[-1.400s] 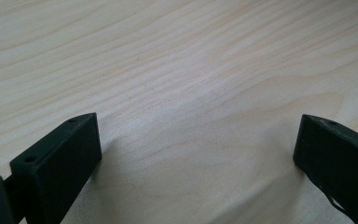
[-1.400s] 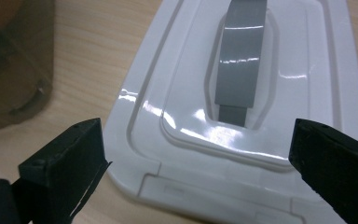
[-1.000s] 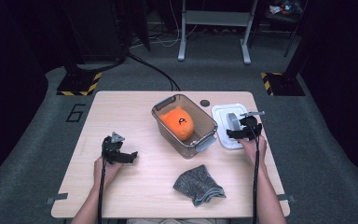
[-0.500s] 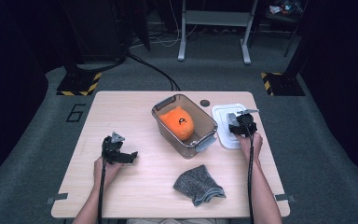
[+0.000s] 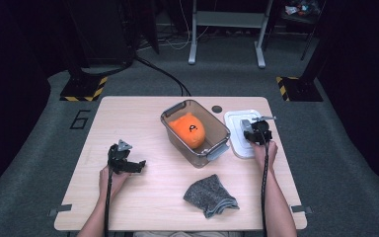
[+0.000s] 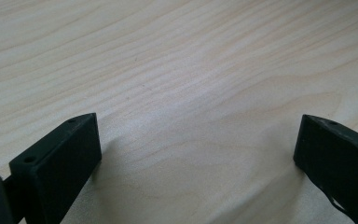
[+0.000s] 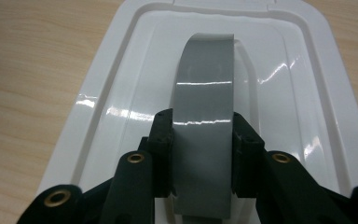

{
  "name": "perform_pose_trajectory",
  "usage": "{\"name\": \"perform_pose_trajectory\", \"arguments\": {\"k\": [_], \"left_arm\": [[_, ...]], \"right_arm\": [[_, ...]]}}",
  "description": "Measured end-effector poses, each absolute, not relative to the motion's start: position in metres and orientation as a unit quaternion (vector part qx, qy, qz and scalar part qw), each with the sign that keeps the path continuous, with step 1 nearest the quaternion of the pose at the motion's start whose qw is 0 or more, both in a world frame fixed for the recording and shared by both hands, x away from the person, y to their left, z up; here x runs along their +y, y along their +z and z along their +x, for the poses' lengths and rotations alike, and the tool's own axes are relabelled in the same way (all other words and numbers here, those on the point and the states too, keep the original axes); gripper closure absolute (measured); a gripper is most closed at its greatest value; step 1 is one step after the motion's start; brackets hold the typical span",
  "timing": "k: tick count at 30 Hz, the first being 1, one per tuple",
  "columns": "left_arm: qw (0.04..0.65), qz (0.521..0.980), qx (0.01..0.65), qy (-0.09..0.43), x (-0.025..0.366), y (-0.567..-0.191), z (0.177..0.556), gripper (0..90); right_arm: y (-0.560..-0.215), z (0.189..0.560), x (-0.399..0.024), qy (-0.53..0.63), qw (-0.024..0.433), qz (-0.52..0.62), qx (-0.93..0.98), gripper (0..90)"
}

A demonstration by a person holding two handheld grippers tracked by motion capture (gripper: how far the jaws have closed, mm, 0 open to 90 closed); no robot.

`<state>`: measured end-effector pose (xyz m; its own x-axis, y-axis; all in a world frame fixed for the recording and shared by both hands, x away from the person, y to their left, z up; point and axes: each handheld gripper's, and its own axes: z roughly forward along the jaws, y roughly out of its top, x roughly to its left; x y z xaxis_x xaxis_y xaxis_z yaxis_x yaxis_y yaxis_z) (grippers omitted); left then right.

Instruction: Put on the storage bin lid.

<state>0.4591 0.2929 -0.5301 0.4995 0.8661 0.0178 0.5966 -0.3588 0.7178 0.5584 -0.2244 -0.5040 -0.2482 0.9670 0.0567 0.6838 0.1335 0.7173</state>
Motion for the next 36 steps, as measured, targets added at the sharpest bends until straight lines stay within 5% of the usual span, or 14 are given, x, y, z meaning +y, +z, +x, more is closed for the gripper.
{"name": "perform_pose_trajectory", "arguments": {"k": [36], "left_arm": [[0.336,0.796,0.460,0.204,0.293,-0.530,0.459,0.5]], "right_arm": [[-0.451,0.541,-0.233,0.362,0.207,0.534,0.736,66.8]]}}
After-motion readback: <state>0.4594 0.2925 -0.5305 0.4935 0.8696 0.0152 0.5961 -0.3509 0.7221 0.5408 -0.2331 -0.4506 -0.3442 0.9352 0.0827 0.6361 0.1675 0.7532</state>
